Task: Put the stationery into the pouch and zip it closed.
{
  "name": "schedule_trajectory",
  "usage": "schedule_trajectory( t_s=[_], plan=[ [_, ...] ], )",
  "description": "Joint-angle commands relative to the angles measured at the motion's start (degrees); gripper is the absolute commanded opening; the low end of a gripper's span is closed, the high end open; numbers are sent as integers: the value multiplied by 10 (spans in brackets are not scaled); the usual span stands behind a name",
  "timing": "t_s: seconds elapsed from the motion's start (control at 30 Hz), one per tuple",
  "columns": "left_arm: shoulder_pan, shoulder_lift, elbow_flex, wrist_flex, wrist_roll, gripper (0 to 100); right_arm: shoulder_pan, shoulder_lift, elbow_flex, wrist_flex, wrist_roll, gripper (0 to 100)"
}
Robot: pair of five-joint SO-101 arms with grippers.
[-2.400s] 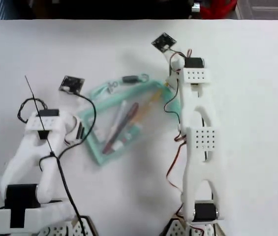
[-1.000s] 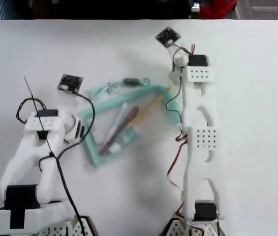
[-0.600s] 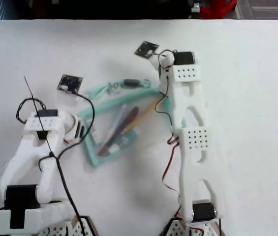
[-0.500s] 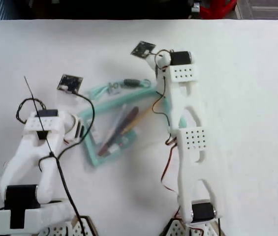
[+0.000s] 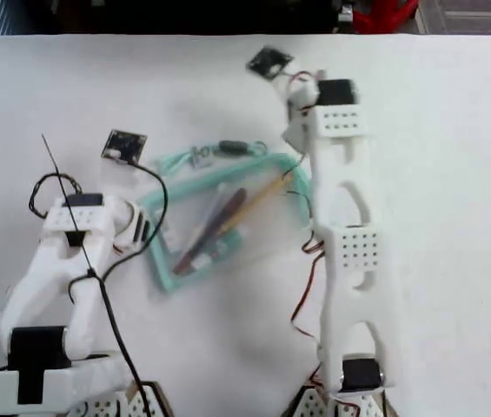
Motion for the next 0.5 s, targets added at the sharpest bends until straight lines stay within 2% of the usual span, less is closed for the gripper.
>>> schedule_trajectory(
  t_s=[0.0, 0.13, 0.3, 0.47],
  plan=[
    [22, -2, -8, -12, 4, 167, 4, 7, 27, -35, 26, 19],
    [19, -2, -8, -10, 4, 167, -13, 71, 40, -33, 51, 19],
    [22, -2, -8, -12, 4, 166, -54, 79, 33, 71, 101, 19],
    [22, -2, -8, -12, 4, 166, -95, 39, 83, 68, 84, 19]
  ],
)
